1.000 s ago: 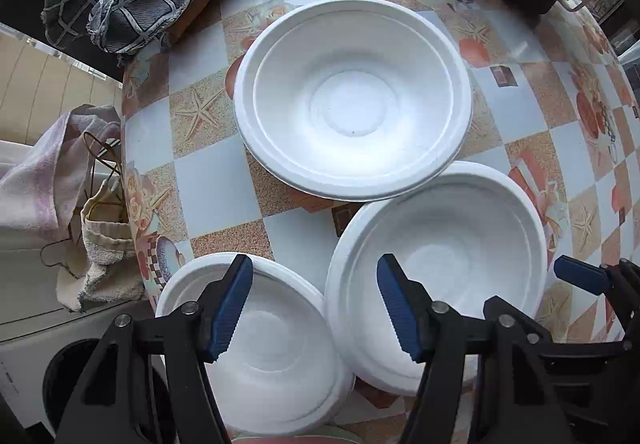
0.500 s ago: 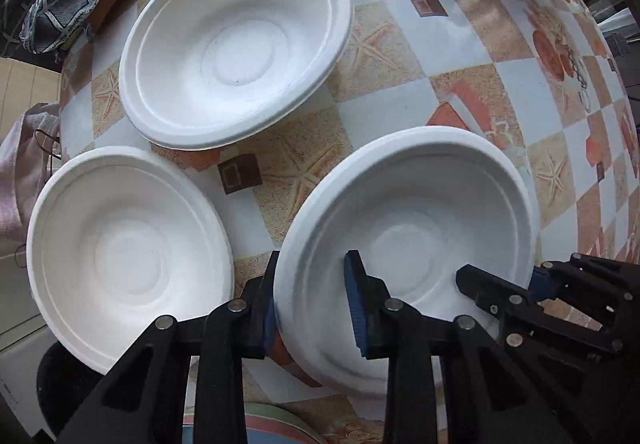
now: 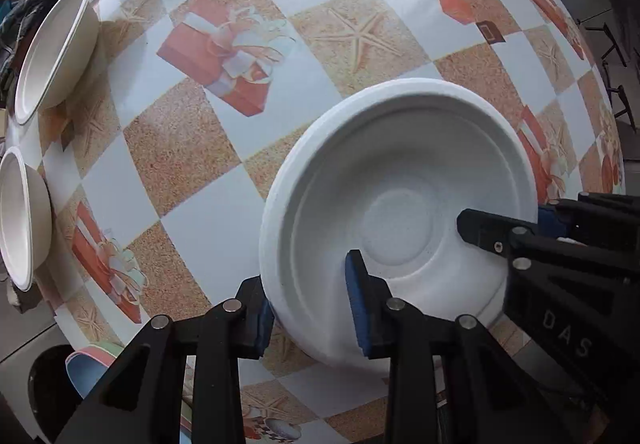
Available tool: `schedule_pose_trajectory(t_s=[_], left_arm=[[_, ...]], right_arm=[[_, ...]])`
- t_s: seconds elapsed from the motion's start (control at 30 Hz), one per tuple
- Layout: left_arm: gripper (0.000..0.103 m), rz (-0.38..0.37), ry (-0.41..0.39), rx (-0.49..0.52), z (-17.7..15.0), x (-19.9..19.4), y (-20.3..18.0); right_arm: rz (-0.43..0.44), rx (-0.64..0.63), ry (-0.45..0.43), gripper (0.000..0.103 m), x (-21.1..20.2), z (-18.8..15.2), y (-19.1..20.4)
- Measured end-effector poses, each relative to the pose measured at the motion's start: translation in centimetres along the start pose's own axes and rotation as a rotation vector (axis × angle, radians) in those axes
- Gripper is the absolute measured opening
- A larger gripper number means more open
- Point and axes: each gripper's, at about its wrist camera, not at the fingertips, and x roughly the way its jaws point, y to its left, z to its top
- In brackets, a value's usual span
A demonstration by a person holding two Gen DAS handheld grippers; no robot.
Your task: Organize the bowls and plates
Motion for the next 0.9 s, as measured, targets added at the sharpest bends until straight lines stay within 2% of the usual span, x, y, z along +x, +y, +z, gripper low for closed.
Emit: schedule_pose_trajectory(t_s=[0.17, 0.23, 0.33, 0.37, 0.4, 0.43, 0.47, 0.5, 0.67, 0.8, 0.9], left_arm=[[0.035, -0.03, 0.007, 0.062, -0.9, 0.1, -4.6], [0.036, -0.035, 0.0, 0.083, -1.0, -0.1, -5.7], [0.051, -0.013, -0.032, 0.104, -1.3, -0.9, -7.3], [0.061, -0.004, -0.043, 0.108, -1.5, -1.2, -7.5], [0.065, -0.001, -0.053, 0.112, -1.7, -1.4, -8.1], [0.066, -0.005, -0.06, 0.112, -2.2, -1.7, -7.8], [0.068, -0.013, -0.062, 0.108, -1.9, -2.3, -7.6], [0.071, -0.034, -0.06, 0.098, -1.6, -3.2, -7.7], [0.074, -0.133, -0.051, 0.007, -5.0, -4.2, -3.4], [0.074, -0.134, -0.06, -0.037, -7.2, -5.3, -1.1], [0.075, -0.14, -0.077, -0.066, -7.5, -6.3, 0.2]], right_arm=[[-0.065, 0.017, -0.007, 0.023, -0.3, -1.9, -3.7], [-0.067, 0.032, -0.01, 0.023, -0.5, -2.2, -5.2], [-0.053, 0.048, -0.029, 0.023, -1.2, -2.1, -7.3], [-0.05, 0.056, -0.035, 0.033, -1.5, -2.0, -7.8], [-0.051, 0.066, -0.042, 0.047, -1.7, -2.2, -8.0], [-0.047, 0.076, -0.059, 0.08, -2.1, -2.2, -8.4], [-0.037, 0.086, -0.085, 0.094, -2.7, -2.3, -9.0], [-0.026, 0.095, -0.105, 0.094, -3.5, -1.8, -9.5], [-0.003, 0.184, -0.141, 0.094, -5.6, -2.2, -13.3], [0.02, 0.254, -0.164, 0.094, -7.8, -3.2, -14.2], [0.037, 0.266, -0.174, 0.094, -10.4, -4.5, -15.5]])
